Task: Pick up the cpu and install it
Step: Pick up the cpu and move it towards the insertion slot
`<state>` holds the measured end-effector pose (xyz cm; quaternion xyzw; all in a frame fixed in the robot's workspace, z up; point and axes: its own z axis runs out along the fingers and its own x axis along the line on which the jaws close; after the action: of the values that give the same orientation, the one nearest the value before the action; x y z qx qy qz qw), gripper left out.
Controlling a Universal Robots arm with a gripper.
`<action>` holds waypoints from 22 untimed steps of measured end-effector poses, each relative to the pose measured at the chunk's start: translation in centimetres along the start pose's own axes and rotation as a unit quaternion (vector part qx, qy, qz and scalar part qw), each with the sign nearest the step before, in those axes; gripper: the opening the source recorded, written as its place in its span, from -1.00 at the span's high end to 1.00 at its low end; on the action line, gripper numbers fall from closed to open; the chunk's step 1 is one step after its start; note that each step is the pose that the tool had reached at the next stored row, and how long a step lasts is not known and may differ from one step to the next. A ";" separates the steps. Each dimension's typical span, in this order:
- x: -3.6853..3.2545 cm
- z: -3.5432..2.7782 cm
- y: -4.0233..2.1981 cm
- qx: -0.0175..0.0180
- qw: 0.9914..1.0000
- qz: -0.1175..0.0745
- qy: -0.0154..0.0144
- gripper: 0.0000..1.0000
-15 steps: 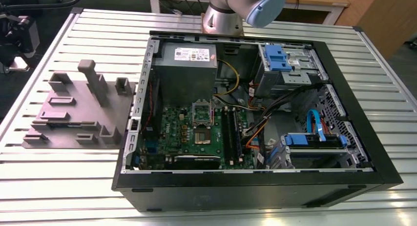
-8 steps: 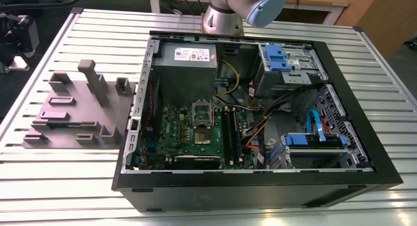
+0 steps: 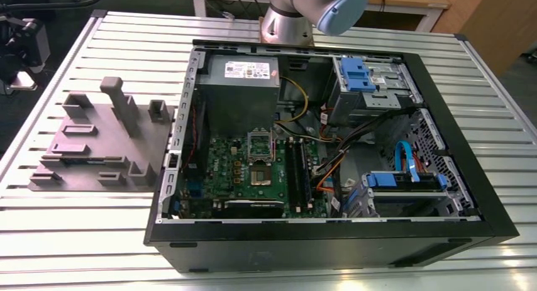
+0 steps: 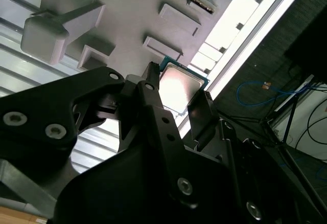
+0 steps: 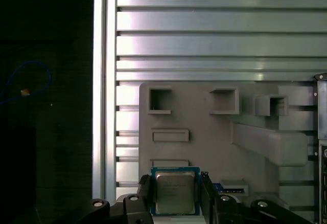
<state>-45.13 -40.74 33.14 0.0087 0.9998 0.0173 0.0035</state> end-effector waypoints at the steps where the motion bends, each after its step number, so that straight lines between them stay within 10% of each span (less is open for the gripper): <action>1: 0.00 -0.02 0.00 0.000 1.000 0.000 0.000 0.06; 22: -0.01 -2.07 0.07 0.000 1.000 0.000 0.000 0.06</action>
<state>-45.13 -40.74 35.21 0.0087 0.9998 0.0173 0.0035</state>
